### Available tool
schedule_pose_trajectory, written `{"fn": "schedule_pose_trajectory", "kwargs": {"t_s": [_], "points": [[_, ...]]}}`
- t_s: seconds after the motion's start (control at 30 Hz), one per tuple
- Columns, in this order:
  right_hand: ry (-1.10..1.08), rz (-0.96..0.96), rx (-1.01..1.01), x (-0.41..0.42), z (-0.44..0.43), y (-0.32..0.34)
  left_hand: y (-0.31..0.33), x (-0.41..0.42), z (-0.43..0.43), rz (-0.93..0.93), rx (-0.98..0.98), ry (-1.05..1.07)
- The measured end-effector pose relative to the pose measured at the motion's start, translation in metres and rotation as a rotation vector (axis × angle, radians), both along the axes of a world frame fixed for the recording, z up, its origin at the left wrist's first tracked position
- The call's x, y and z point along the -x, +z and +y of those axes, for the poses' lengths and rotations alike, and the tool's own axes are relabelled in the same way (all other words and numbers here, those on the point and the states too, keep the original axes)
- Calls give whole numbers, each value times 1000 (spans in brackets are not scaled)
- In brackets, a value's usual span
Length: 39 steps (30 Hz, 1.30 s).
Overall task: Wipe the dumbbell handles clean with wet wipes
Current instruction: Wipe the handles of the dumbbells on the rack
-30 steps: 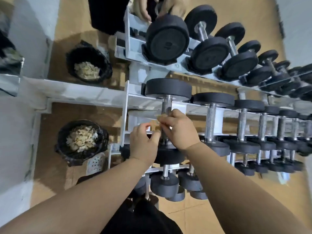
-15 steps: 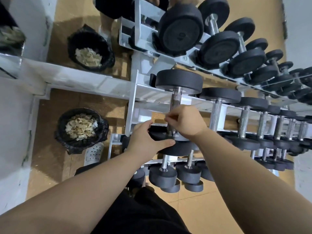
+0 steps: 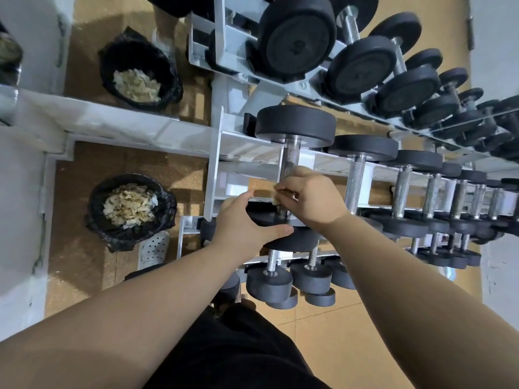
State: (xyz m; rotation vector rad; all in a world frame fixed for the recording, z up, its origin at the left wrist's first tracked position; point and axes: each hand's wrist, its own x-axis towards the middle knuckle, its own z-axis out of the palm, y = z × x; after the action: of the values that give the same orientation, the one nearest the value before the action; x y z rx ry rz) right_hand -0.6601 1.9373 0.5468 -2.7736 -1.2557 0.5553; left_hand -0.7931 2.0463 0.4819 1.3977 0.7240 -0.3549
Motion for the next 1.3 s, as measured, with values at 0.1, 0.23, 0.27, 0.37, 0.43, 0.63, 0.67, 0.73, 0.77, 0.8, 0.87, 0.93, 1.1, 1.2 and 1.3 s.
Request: {"fn": "schedule_pose_trajectory", "kwargs": {"t_s": [0.1,0.23,0.27,0.37,0.43,0.63,0.67,0.73,0.77,0.8,0.87,0.93,1.1,1.2,1.3], "points": [[100,10,75,-3,3,0,2,-1,1,-8,-9,-11],[136,-114,141,-23,21,-1,3,-1,3,-10,1,-26],[66,-193,80,-29,23,-3,3,-1,4,-9,-1,-30],[-69,-244,-60,-27,20,-7,4,0,5,-9,6,-32],[-13,-126,-66,-13,9,-5,4,0,6,-10,9,-40],[32,-47,-36,-8,5,-4,7,0,7,-11,9,-39],[9,-92,-65,-12,12,-5,7,0,7,-10,13,-41],[-88,-192,-115,-22,27,-6,7,0,8,-6,25,-39],[-137,-223,-115,-26,31,-7,7,0,9,-4,32,-36],[-165,-230,-102,-27,32,-7,8,0,10,-3,40,-34],[-105,-165,-63,-22,25,-5,9,-1,11,3,57,-31],[24,15,32,-9,12,2,10,-1,11,8,61,-26],[149,65,201,-19,14,-4,10,0,9,16,56,-18],[-73,-125,-8,-31,24,-9,12,0,9,30,43,-10],[-156,-37,-153,-19,13,-8,13,4,9,30,17,-12]]}}
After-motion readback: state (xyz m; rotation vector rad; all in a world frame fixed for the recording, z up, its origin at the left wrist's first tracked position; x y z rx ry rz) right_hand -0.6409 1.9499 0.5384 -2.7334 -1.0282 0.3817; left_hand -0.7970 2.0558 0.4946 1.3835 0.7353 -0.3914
